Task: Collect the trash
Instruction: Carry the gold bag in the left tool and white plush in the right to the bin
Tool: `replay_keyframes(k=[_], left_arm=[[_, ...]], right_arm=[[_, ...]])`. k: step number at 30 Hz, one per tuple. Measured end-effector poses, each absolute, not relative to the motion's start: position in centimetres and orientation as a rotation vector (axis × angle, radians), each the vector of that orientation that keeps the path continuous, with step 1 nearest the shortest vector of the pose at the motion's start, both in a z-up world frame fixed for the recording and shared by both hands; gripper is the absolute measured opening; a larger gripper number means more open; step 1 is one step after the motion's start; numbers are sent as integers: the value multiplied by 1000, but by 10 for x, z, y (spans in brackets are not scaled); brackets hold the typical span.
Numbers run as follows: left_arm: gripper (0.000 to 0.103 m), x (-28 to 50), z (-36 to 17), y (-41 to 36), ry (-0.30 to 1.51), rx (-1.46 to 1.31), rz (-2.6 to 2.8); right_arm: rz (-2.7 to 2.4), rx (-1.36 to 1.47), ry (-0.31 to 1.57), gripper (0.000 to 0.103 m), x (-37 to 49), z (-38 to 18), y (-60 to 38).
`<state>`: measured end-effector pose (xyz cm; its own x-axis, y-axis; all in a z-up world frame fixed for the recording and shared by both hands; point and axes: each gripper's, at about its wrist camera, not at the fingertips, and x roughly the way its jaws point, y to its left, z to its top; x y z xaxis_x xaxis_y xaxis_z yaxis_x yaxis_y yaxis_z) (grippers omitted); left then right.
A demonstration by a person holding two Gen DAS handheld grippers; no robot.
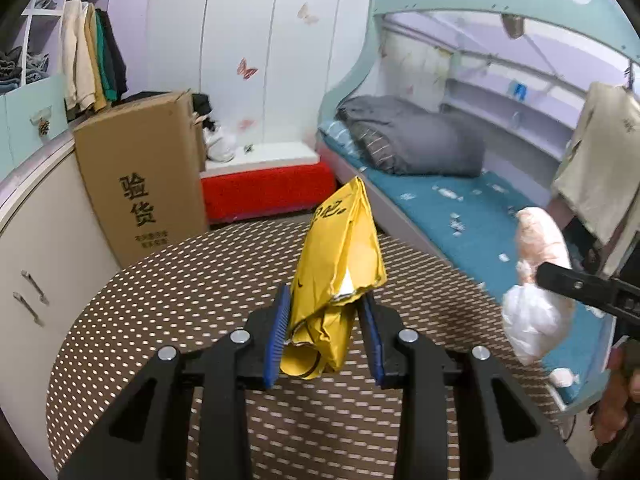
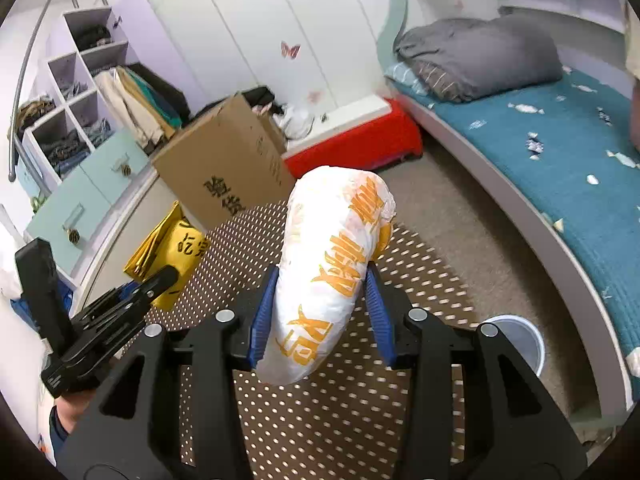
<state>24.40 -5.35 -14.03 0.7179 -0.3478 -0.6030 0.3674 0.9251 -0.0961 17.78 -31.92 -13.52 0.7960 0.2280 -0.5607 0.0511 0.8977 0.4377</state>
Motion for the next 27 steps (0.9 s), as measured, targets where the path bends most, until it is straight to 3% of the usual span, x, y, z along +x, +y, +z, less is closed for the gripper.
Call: replay_keyframes(k=[15,27], left_arm=[[33,186,-100,-154,615,46,-601],[33,171,-128,-273,718,101,-762]], right_arm=[[-91,501,541,42,108,-125,-428],[-290,561,698,42,107,-206,-516]])
